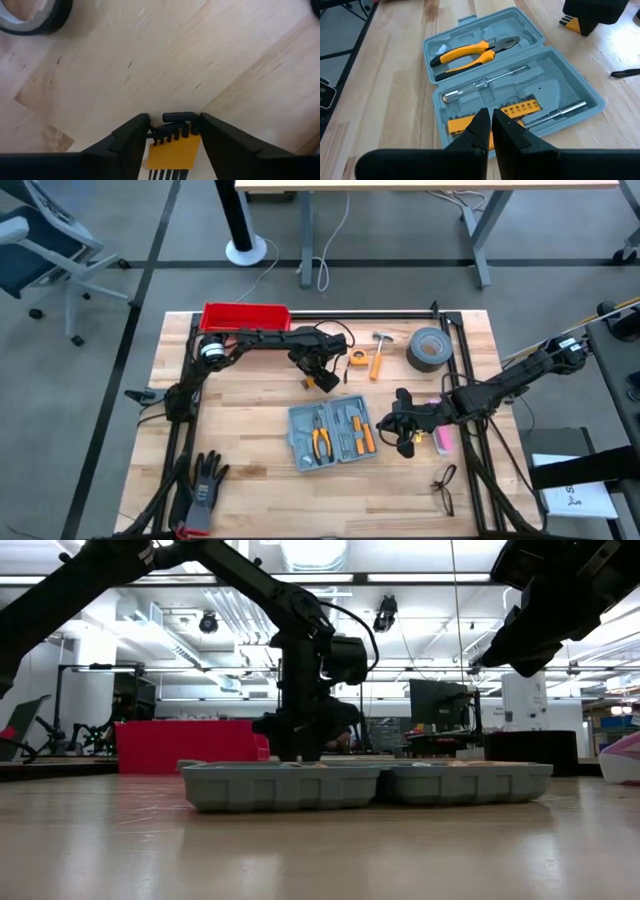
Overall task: Prefit tool cases
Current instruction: Put the hex keys into the gray toolbox
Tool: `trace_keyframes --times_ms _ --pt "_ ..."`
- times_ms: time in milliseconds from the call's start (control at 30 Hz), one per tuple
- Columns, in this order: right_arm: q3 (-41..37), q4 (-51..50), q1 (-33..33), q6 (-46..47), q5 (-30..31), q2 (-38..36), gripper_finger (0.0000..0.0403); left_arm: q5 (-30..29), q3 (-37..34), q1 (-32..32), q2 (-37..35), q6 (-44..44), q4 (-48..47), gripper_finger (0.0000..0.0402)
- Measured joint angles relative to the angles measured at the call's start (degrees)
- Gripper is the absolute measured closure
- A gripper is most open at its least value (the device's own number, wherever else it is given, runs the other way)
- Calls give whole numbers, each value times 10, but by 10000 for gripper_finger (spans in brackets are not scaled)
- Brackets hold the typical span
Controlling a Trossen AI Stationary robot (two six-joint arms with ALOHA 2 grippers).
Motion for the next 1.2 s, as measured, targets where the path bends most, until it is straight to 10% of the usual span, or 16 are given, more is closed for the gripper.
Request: trace_keyframes --times_ms 1200 --pt "0 -3 4 4 2 0 401 36 18 -3 -20 8 -24 391"
